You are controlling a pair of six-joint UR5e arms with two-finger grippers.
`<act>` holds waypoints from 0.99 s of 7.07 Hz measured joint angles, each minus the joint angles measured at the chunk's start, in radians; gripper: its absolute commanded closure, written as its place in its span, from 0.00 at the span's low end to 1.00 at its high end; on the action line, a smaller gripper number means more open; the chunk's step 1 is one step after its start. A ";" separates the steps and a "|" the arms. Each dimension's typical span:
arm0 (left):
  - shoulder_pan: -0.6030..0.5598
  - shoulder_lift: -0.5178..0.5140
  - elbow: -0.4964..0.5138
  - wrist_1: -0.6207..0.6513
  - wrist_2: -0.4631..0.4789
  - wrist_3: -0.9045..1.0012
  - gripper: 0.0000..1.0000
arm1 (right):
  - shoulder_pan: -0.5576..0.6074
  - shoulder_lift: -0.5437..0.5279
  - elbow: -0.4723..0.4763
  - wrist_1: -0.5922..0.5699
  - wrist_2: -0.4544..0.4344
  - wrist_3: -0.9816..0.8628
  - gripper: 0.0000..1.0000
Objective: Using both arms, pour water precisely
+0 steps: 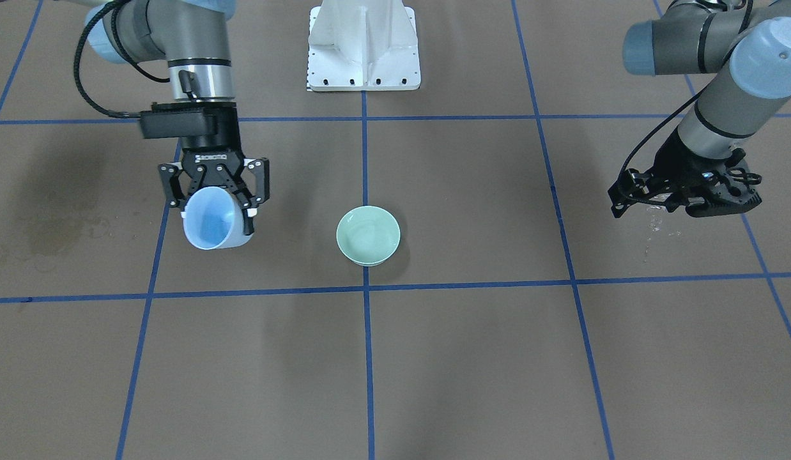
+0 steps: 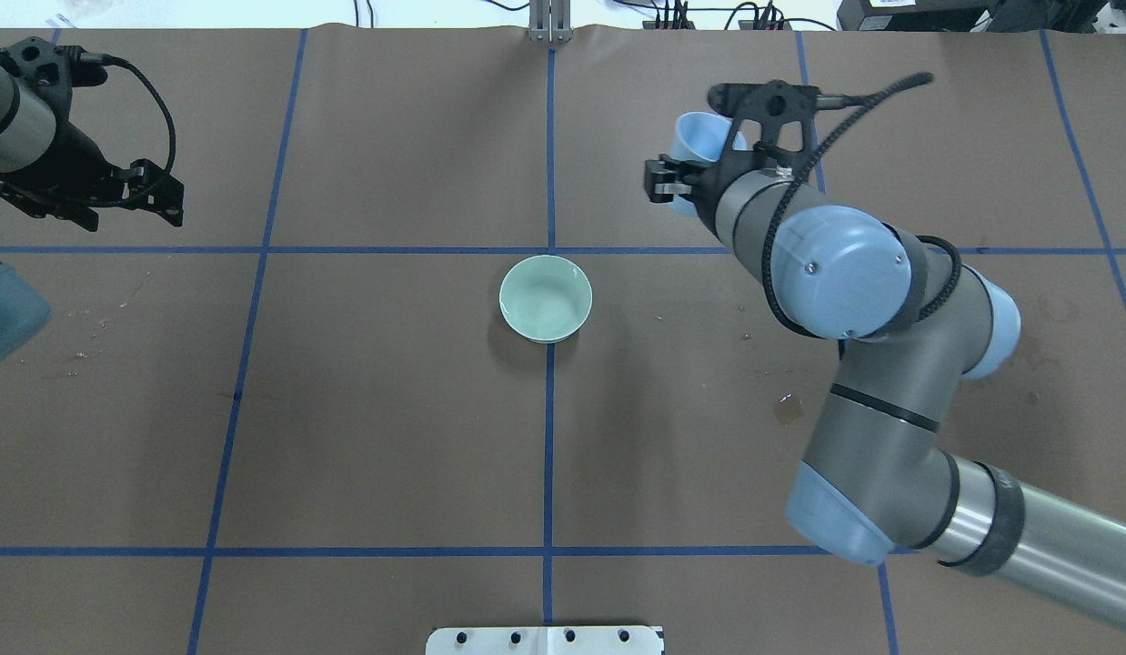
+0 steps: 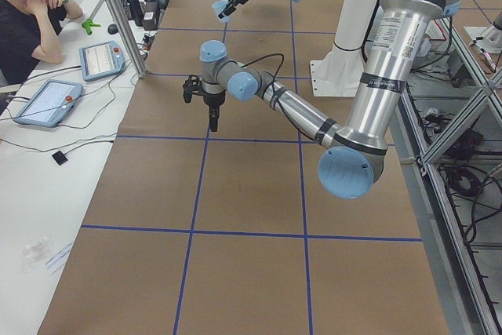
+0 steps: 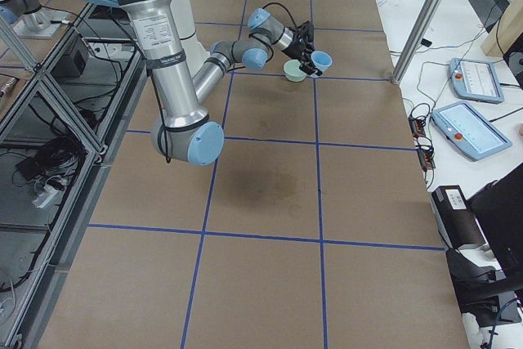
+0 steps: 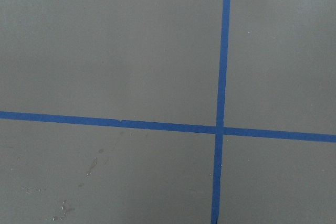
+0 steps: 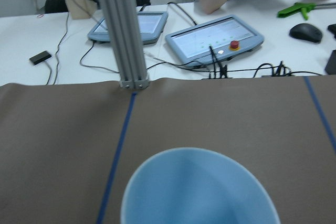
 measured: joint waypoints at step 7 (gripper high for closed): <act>0.001 0.001 -0.008 -0.001 0.000 -0.038 0.00 | -0.238 -0.461 -0.273 0.547 -0.500 0.184 1.00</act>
